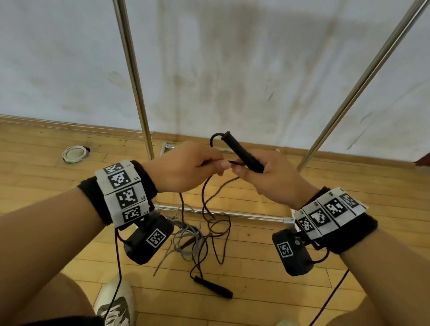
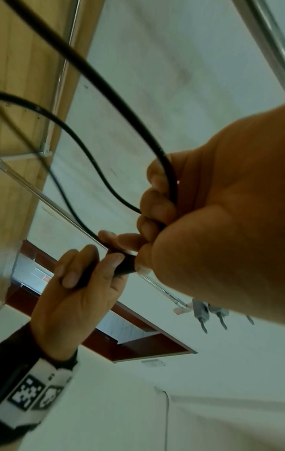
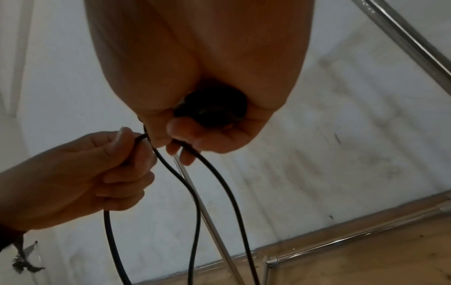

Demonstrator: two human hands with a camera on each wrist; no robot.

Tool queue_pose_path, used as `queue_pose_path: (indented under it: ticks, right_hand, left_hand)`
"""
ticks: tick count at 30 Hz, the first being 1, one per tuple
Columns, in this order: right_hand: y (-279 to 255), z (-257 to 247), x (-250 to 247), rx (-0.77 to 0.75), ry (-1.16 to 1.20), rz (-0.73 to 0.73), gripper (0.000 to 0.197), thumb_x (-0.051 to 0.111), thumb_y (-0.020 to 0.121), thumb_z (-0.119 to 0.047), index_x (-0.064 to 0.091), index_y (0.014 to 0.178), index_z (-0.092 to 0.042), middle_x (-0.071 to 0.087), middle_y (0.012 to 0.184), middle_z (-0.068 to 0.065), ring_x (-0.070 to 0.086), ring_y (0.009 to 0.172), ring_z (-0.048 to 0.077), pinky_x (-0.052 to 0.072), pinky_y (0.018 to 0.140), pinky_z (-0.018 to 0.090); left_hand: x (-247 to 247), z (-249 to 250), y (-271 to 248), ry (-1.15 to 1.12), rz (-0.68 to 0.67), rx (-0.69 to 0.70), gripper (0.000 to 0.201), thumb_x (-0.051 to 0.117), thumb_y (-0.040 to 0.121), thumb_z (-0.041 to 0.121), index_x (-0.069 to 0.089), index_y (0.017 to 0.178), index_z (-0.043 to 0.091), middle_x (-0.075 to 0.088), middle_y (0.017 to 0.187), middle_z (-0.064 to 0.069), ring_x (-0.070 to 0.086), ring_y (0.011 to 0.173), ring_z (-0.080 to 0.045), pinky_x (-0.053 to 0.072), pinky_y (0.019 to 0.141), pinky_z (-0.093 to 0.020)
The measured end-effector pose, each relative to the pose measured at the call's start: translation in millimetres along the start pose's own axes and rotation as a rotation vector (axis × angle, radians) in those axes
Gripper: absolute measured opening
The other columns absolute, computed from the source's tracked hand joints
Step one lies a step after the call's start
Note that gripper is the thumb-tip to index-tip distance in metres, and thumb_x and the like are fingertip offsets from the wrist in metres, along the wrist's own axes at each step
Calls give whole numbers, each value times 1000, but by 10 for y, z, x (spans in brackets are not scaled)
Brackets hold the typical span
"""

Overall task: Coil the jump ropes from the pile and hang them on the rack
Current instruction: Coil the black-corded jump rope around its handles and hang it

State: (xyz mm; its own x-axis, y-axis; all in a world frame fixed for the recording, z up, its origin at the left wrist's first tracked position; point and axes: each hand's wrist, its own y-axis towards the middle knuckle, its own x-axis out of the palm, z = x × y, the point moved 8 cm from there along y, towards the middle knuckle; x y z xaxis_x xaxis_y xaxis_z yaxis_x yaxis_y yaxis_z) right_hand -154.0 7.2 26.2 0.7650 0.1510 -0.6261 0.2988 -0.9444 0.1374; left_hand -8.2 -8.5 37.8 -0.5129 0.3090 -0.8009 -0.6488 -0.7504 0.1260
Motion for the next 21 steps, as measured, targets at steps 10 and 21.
queue_pose_path:
  ticks: [10, 21]
  right_hand:
    - [75, -253, -188, -46, 141, 256, 10, 64, 93, -28, 61, 84, -26, 55, 55, -16, 50, 49, 8, 49, 54, 28]
    - [-64, -110, -673, -22, 96, 525, 8, 64, 94, -25, 68, 100, -23, 58, 73, -5, 52, 56, 18, 49, 53, 34]
  left_hand:
    - [502, -490, -298, 100, -389, -202, 20, 45, 103, 36, 61, 99, 24, 65, 92, 9, 60, 85, -9, 50, 81, -32]
    - [514, -783, -294, 169, -356, -322, 31, 39, 105, 37, 64, 92, 25, 61, 76, 10, 57, 69, -3, 39, 61, -19]
